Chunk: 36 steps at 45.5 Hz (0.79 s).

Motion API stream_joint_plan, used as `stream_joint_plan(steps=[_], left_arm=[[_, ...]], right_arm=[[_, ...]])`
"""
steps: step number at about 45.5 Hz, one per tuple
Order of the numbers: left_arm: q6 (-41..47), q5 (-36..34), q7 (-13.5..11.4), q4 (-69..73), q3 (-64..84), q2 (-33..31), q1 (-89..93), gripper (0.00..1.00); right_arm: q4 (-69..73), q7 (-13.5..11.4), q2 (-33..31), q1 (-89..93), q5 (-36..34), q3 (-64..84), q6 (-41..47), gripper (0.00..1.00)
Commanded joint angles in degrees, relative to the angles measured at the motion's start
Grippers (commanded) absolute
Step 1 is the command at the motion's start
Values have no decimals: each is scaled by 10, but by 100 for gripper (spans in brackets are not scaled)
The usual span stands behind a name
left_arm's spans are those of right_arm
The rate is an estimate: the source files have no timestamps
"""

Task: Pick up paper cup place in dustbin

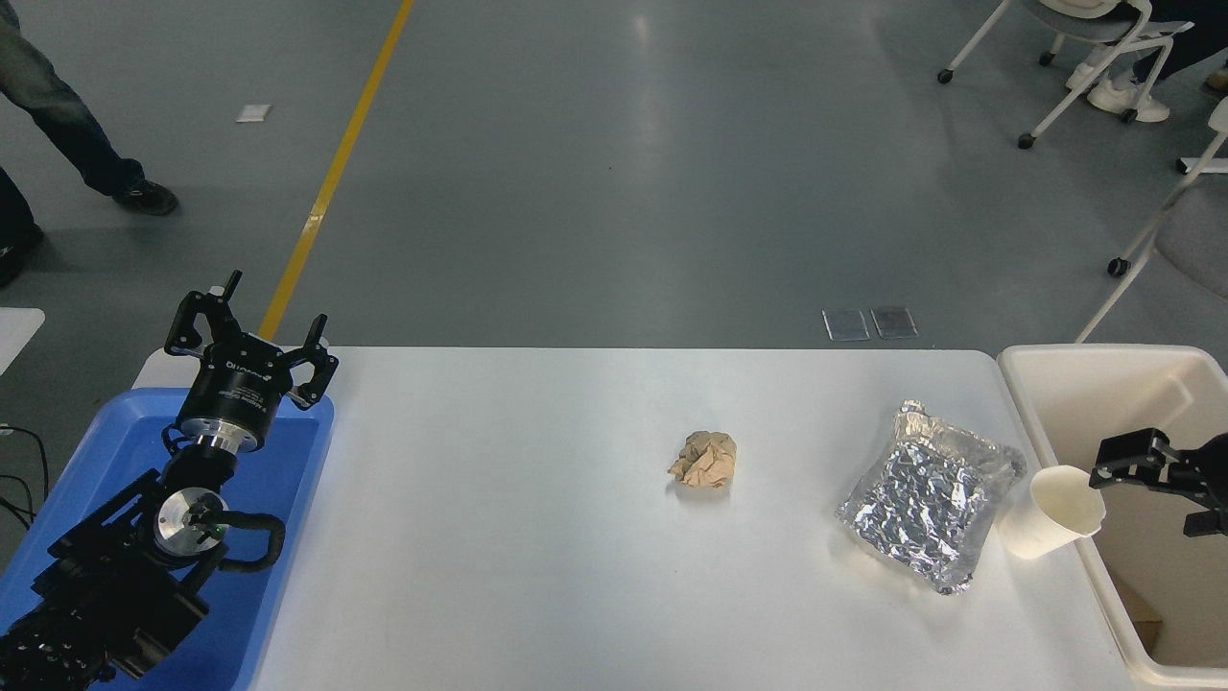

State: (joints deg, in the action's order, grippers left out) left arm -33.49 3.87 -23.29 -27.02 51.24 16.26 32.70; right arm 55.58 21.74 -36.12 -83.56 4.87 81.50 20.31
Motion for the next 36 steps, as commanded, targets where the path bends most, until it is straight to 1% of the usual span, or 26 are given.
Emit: stream_joint_plan(steps=[1, 14, 20, 23, 28, 32, 36], left_arm=[[0, 1, 0, 0, 0, 0, 0, 99], [0, 0, 0, 0, 0, 0, 0, 99], [0, 0, 0, 0, 0, 0, 0, 99], [0, 0, 0, 0, 0, 0, 0, 99], [0, 0, 0, 0, 0, 0, 0, 99], [0, 0, 0, 0, 0, 0, 0, 99], [0, 0, 0, 0, 0, 0, 0, 99]], right_arm=[[-40, 0, 11, 55, -2, -29, -33, 100], [-71, 1, 28, 115, 4, -66, -56, 100], [-74, 1, 29, 126, 5, -69, -72, 93], [-85, 0, 37, 139, 6, -70, -85, 92], [-99, 0, 40, 147, 5, -70, -90, 83], [-103, 0, 40, 148, 5, -70, -92, 67], [-103, 1, 40, 148, 3, -71, -92, 60]])
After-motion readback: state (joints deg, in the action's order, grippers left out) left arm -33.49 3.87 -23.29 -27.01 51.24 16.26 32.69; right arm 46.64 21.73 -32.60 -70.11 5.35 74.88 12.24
